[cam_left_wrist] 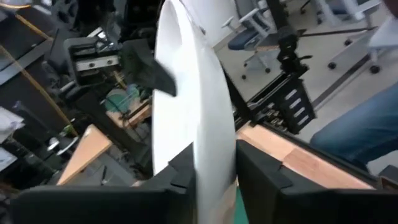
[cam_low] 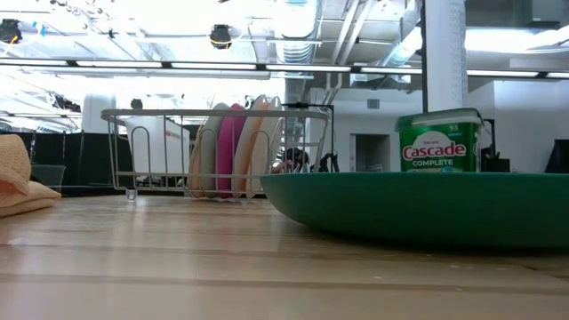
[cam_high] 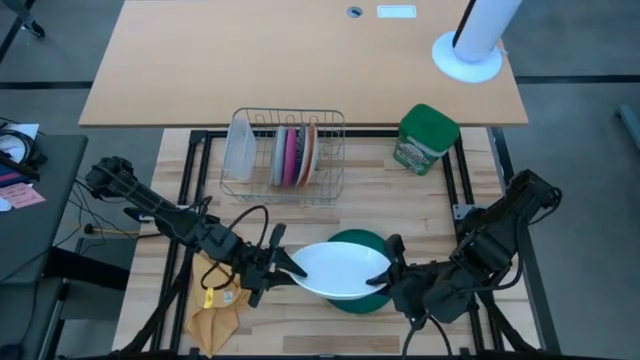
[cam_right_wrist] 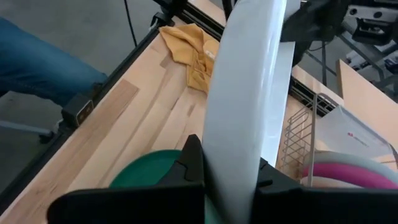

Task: Sort dishes
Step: Put the white plate into the dish rack

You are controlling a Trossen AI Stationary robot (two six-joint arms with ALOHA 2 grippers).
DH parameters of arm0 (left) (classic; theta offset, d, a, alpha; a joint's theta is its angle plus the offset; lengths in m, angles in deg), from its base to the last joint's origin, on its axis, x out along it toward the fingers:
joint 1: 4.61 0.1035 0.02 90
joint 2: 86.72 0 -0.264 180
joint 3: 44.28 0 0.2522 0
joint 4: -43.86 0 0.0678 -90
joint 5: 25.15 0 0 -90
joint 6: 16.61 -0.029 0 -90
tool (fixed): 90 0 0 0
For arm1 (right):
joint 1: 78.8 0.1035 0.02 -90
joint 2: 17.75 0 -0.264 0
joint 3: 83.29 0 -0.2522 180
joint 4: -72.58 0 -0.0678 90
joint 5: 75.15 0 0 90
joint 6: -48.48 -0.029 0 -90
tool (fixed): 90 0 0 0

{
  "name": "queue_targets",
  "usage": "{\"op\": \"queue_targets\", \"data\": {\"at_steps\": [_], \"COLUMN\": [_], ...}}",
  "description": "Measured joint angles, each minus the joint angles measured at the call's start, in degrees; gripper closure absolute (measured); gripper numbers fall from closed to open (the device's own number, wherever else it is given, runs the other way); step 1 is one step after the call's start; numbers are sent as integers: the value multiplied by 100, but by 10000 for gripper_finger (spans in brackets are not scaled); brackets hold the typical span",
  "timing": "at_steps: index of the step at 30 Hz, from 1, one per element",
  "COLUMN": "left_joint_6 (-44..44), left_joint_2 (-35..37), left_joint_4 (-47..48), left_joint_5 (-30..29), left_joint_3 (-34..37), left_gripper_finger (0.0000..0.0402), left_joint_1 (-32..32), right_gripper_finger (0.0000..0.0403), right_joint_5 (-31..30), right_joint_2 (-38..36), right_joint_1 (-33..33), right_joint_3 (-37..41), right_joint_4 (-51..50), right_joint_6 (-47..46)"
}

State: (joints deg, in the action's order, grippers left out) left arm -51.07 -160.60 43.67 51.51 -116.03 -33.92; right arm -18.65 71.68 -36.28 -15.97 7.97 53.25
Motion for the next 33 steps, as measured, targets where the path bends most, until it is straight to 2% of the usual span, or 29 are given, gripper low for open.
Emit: {"op": "queue_targets", "data": {"at_steps": [5, 12, 23, 27, 33], "left_joint_6": [-16, -75, 49, -89, -36], "left_joint_2": [-20, -20, -17, 44, 346], "left_joint_4": [98, 71, 518, 475, 573], "left_joint_5": [180, 281, 266, 246, 153], "left_joint_3": [4, -5, -431, -431, -431], "left_gripper_finger": [366, 366, 367, 367, 370], "left_joint_1": [1, 43, 45, 47, 47], "right_gripper_finger": [372, 372, 345, 325, 270], "right_joint_5": [121, 90, -69, -358, -980], "right_joint_2": [11, 11, -12, -21, -39], "right_joint_1": [-33, -32, -37, -38, -31], "right_joint_3": [0, 0, -15, -17, -24], "right_joint_4": [-51, -81, -88, -130, -513], "right_joint_6": [185, 164, 13, -209, -722]}}
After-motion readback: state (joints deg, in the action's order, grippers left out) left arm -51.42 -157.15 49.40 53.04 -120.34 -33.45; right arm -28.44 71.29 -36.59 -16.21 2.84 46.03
